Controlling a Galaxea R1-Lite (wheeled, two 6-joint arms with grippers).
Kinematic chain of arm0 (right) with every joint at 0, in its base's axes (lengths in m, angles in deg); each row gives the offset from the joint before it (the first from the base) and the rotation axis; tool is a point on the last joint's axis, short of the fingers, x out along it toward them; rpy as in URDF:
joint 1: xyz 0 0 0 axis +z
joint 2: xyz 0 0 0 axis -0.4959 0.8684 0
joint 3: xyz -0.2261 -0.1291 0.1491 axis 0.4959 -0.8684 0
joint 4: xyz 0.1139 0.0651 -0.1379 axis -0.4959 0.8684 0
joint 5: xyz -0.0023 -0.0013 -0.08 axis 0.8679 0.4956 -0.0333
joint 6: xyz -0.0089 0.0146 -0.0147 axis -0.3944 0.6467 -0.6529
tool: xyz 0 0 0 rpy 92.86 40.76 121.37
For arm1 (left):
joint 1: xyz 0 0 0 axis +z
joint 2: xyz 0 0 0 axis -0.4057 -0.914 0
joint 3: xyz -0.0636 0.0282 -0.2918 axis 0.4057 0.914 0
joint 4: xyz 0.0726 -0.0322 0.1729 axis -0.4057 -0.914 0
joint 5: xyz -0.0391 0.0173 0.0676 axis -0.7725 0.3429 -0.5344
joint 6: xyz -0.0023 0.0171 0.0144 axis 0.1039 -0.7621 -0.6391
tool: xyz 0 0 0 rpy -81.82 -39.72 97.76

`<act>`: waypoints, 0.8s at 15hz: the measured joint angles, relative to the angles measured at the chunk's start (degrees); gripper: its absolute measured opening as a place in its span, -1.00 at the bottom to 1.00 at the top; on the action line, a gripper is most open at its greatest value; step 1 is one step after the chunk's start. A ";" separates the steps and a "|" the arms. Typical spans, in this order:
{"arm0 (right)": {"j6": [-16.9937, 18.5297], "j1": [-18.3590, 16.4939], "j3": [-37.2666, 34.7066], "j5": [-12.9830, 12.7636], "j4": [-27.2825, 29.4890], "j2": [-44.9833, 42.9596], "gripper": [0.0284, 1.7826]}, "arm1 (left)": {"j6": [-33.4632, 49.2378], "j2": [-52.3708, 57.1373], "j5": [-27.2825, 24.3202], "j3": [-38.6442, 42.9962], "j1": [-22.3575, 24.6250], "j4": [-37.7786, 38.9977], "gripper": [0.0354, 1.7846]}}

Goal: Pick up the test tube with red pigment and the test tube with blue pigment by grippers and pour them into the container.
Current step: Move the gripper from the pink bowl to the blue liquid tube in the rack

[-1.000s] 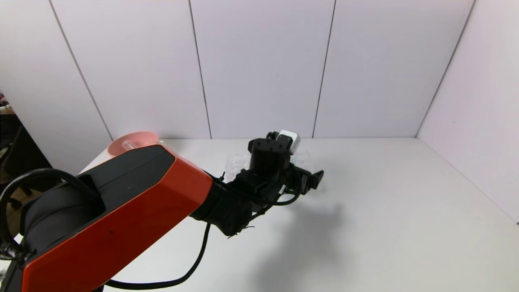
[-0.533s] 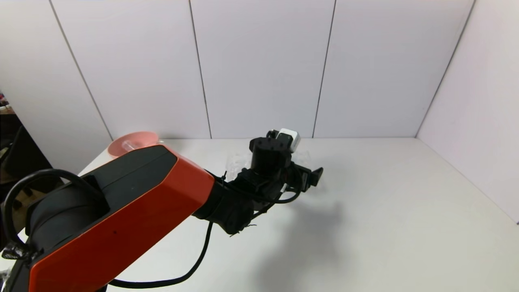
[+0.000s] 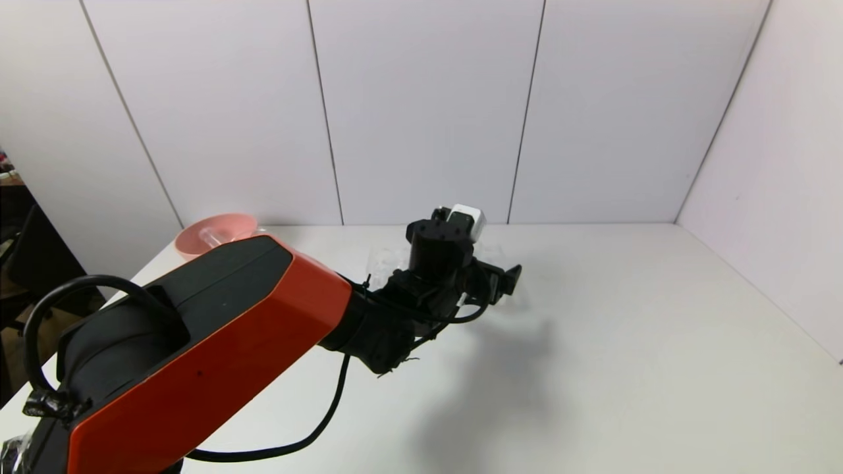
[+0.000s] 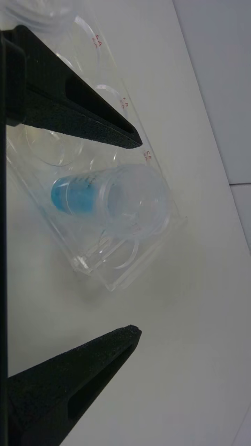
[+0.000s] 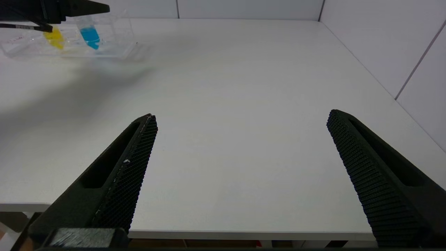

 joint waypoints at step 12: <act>0.00 0.00 0.00 0.00 0.00 0.00 0.99 | 0.17 -3.15 1.24 -4.88 1.16 -1.29 0.99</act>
